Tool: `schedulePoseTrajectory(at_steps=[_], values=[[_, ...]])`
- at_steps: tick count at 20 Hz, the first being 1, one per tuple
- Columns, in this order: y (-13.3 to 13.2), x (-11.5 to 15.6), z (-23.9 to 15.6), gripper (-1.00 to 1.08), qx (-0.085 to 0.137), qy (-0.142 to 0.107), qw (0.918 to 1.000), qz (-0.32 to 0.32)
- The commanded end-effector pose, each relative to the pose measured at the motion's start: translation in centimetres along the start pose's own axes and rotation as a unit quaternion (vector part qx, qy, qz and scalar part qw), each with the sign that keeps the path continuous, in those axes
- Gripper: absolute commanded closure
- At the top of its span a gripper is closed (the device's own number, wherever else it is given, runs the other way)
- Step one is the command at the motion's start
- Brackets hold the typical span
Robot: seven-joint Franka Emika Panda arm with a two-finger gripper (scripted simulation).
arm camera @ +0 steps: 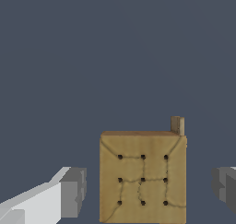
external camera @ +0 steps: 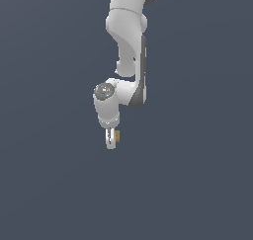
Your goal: Pick up the object and move it to a goal position.
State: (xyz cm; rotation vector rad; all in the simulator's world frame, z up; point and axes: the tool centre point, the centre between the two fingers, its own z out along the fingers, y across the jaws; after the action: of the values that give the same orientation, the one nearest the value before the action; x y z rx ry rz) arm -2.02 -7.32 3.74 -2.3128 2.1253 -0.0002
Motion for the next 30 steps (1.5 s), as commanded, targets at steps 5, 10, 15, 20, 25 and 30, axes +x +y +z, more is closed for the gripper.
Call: schedulePoseTrajectory(at_steps=[5,10,15,20,25,30], values=[[0.0,0.0,2.4,-0.92,0.0,0.0,1.0,0.001],[0.0,0.0,2.7,1.08,0.0,0.0,1.0,0.001],[0.0,0.0,2.7,1.08,0.0,0.0,1.0,0.001],[-0.1,0.0,2.6,1.08,0.0,0.0,1.0,0.001],[-0.7,0.3,1.9,1.08,0.0,0.0,1.0,0.001],[-2.2,1.1,0.5,1.08,0.0,0.001,1.0,0.001]])
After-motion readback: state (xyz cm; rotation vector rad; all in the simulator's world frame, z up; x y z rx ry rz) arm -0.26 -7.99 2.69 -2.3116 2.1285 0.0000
